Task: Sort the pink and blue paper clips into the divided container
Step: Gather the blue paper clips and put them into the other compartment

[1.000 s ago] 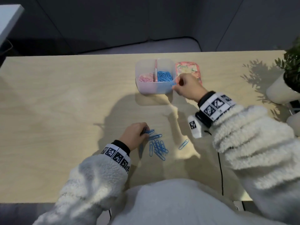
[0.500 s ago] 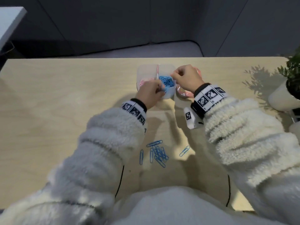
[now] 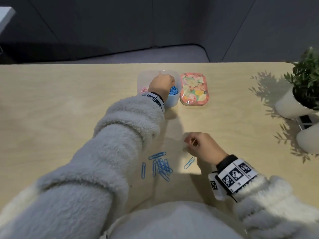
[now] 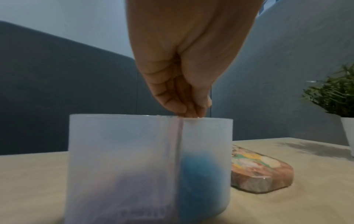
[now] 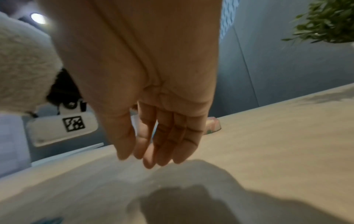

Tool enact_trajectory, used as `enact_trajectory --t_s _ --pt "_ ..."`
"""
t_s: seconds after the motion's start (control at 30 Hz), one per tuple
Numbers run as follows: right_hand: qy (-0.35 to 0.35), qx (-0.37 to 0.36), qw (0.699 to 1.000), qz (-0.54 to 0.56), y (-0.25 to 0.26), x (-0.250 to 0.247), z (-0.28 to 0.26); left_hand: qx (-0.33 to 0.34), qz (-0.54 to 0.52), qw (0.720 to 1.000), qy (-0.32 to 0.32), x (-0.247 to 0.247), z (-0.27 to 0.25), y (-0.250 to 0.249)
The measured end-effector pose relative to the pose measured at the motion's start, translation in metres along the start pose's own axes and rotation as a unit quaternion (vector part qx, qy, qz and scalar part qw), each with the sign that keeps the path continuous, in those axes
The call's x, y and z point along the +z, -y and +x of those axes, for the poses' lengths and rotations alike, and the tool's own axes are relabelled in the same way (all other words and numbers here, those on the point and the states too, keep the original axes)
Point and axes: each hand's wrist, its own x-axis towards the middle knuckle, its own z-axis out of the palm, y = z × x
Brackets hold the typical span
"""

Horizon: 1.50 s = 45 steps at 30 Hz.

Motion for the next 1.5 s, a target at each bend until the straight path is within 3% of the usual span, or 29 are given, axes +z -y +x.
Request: enact_trajectory --t_s 0.17,0.3,0.43,0.53,0.6,0.77,0.93,1.17,1.5 --pt "0.1 -0.043 0.991 -0.077 -0.014 0.019 -0.015 0.121 -0.031 0.989 -0.084 0.008 -0.041 0.015" --pt "0.063 -0.045 0.994 -0.083 -0.018 0.022 -0.018 0.171 -0.064 0.983 0.021 0.025 -0.104 0.04" --pt "0.007 0.002 0.998 -0.055 -0.015 0.028 -0.012 0.114 -0.048 0.978 0.167 0.035 -0.159 0.078" --pt "-0.023 0.016 0.998 -0.051 -0.004 0.037 -0.007 0.078 -0.069 0.976 0.193 0.042 -0.188 0.1" --pt "-0.002 -0.005 0.999 -0.053 0.008 0.045 -0.008 0.076 -0.063 0.977 0.19 0.049 -0.2 0.104" --pt "0.079 -0.06 0.986 -0.131 0.032 0.066 -0.025 0.07 -0.104 0.979 0.162 0.065 -0.205 0.094" --pt "0.062 -0.065 0.981 -0.175 0.036 0.074 -0.029 0.082 -0.088 0.984 0.128 0.074 -0.206 0.08" --pt "0.044 -0.071 0.985 -0.15 0.037 0.076 -0.021 0.112 -0.008 0.982 0.153 0.072 -0.199 0.077" --pt "0.035 -0.051 0.977 -0.205 0.027 0.074 -0.018 0.116 -0.002 0.982 0.147 0.073 -0.184 0.063"
